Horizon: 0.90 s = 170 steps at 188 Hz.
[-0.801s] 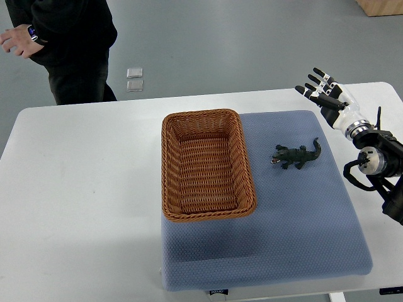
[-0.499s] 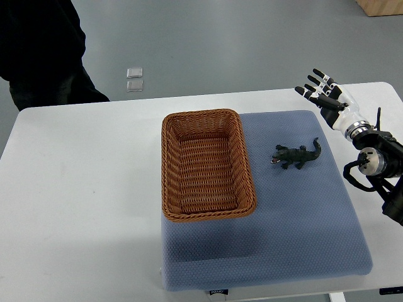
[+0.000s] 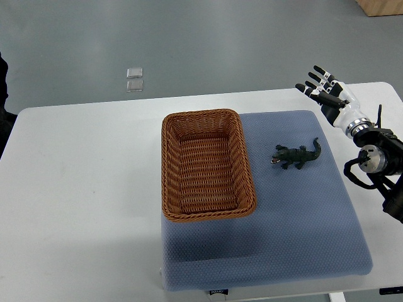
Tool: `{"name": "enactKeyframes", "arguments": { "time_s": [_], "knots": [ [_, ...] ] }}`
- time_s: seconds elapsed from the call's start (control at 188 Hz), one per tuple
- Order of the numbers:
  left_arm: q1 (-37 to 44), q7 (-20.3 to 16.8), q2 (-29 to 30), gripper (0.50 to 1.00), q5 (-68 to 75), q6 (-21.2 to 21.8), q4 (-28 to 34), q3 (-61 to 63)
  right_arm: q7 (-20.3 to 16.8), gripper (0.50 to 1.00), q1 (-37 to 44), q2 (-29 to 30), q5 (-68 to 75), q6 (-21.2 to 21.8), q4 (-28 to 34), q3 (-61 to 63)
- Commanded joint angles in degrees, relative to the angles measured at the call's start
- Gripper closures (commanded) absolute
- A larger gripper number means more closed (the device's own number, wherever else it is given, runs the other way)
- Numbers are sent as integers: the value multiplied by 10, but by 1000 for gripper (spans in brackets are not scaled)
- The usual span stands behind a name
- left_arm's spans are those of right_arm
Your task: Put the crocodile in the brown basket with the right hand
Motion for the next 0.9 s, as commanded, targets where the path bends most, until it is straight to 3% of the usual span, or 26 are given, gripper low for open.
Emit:
{"name": "enactKeyframes", "arguments": {
  "time_s": [0.0, 0.897],
  "knots": [
    [0, 0, 0, 500, 0, 0, 0, 0, 0, 570, 1, 1, 1, 1, 0, 0],
    [0, 0, 0, 500, 0, 0, 0, 1, 0, 570, 3, -10, 0, 2, 1, -1]
  ]
}}
